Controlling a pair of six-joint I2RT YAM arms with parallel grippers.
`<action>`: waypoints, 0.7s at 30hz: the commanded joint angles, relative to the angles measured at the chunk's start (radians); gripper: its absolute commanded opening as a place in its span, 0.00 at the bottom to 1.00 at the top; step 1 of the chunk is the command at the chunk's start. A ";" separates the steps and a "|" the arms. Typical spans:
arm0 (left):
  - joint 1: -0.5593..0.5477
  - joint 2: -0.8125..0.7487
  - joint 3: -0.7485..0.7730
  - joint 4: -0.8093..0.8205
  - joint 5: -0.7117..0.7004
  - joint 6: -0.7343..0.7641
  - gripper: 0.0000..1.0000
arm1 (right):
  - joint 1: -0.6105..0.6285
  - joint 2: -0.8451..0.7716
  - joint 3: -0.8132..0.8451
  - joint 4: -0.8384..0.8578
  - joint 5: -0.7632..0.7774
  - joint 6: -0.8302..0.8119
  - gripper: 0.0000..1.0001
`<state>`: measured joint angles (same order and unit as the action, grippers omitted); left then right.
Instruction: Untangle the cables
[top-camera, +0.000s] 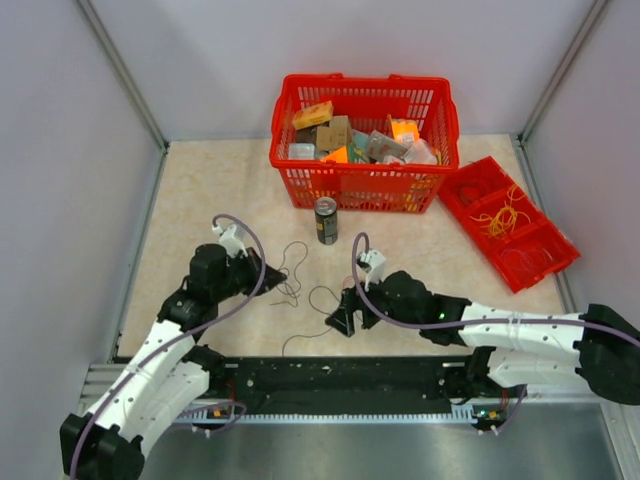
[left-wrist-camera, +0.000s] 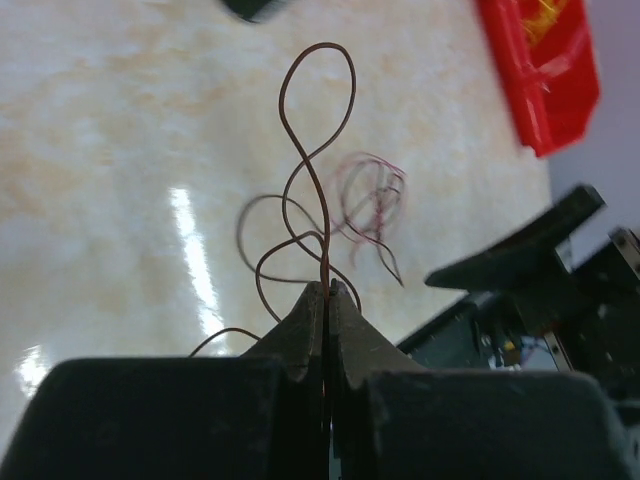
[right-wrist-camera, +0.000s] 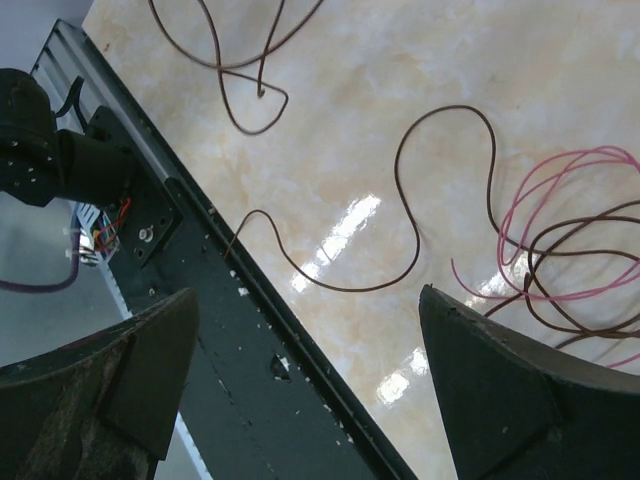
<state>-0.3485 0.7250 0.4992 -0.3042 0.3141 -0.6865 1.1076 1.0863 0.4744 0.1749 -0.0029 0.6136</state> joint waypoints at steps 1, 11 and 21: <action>0.002 -0.081 -0.021 0.148 0.327 0.038 0.00 | 0.020 -0.061 0.134 -0.110 -0.034 -0.145 0.90; -0.044 -0.101 -0.021 0.172 0.575 0.082 0.00 | -0.136 -0.080 0.406 -0.359 -0.325 -0.354 0.95; -0.124 -0.116 0.004 0.097 0.520 0.099 0.00 | -0.154 0.125 0.504 -0.302 -0.558 -0.410 0.95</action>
<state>-0.4591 0.6201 0.4801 -0.2108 0.8387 -0.6064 0.9424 1.1492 0.9455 -0.1646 -0.4339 0.2276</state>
